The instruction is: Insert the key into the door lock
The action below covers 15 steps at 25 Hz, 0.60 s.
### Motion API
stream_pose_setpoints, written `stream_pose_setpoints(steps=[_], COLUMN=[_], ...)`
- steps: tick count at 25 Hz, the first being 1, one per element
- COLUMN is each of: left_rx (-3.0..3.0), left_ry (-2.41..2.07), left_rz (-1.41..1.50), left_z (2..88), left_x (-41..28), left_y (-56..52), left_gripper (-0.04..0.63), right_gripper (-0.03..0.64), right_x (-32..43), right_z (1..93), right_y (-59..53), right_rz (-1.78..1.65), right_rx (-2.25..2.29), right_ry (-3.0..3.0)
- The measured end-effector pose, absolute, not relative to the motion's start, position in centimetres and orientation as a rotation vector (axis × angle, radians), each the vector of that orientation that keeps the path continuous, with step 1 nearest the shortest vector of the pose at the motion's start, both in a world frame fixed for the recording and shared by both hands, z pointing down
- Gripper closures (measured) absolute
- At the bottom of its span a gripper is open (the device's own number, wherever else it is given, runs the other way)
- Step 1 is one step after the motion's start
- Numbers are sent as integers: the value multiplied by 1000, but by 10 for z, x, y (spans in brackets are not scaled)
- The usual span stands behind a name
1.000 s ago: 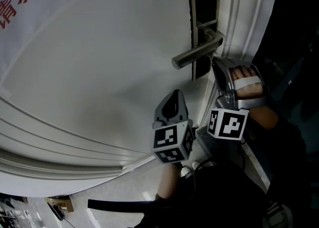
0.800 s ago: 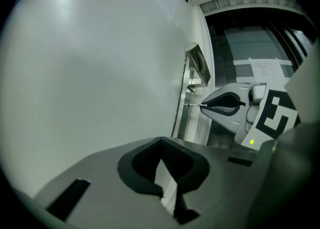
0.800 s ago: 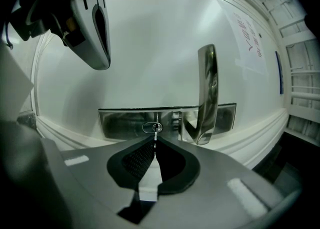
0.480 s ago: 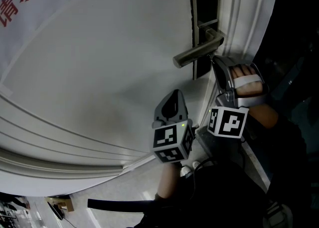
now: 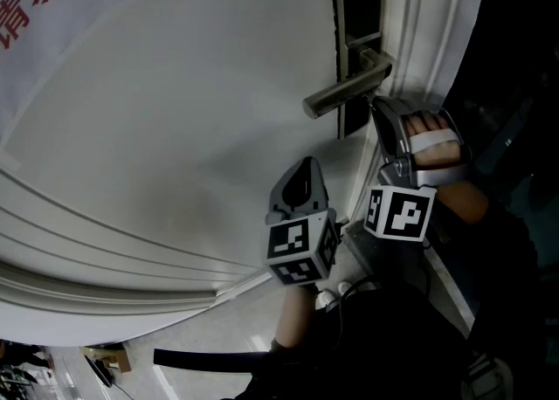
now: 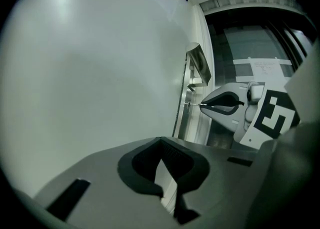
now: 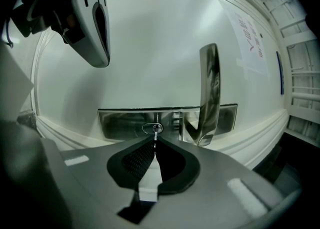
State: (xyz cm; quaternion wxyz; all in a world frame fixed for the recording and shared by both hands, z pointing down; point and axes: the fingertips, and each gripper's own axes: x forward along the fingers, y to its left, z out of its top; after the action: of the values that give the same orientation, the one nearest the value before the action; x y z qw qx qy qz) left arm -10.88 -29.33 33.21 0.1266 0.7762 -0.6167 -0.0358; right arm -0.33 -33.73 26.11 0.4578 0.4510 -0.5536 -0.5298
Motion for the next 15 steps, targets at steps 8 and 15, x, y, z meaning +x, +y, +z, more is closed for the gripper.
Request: stream_pose_setpoints(steps=[8, 15], left_rx=[2266, 2268], left_ry=[-1793, -1789], left_rz=[-113, -110], left_z=[331, 331], left_x=[-109, -107], left_y=[-294, -294], left_gripper=[595, 595], right_gripper=[604, 604], right_x=[-4, -4], right_z=[261, 261], right_y=[-337, -338], right_rz=[-1307, -1309], right_rx=[1111, 1108], right_ry=[-1360, -1360])
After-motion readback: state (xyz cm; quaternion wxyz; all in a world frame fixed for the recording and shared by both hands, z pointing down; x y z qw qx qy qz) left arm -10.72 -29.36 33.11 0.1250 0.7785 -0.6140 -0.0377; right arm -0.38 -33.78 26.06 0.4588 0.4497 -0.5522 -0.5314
